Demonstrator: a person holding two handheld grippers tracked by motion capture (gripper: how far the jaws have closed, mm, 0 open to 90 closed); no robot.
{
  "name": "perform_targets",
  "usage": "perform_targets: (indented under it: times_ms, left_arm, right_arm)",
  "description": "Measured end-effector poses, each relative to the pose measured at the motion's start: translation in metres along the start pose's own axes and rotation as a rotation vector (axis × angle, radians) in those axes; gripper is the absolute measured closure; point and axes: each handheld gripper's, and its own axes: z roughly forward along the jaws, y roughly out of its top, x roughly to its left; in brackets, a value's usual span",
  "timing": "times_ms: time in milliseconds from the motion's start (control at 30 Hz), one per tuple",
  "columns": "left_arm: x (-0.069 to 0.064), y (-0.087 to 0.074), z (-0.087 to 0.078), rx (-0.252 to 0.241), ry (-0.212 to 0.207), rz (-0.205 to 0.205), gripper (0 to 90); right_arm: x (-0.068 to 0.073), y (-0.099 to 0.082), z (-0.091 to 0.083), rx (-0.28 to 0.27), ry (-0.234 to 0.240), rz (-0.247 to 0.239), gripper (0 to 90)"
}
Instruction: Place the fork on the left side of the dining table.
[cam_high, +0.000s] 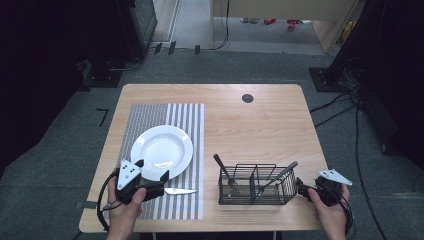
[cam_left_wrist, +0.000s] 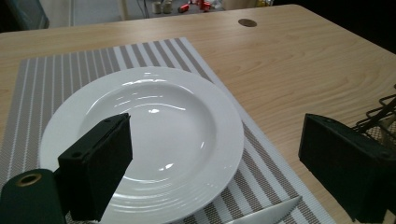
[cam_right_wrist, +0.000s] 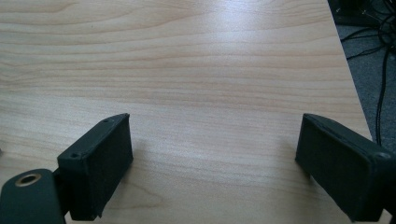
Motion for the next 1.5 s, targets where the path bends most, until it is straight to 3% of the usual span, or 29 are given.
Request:
perform_targets:
  times_ms: [1067, 1500]
  left_arm:
    - [-0.061, 0.037, 0.022, -0.027, -0.134, 0.029, 10.1]
    - [-0.077, 0.049, 0.029, -0.029, -0.204, 0.037, 10.4]
  right_arm:
    - [0.000, 0.000, 0.000, 0.002, 0.002, 0.000, 10.0]
    - [0.000, 0.000, 0.000, 0.002, 0.002, -0.003, 9.7]
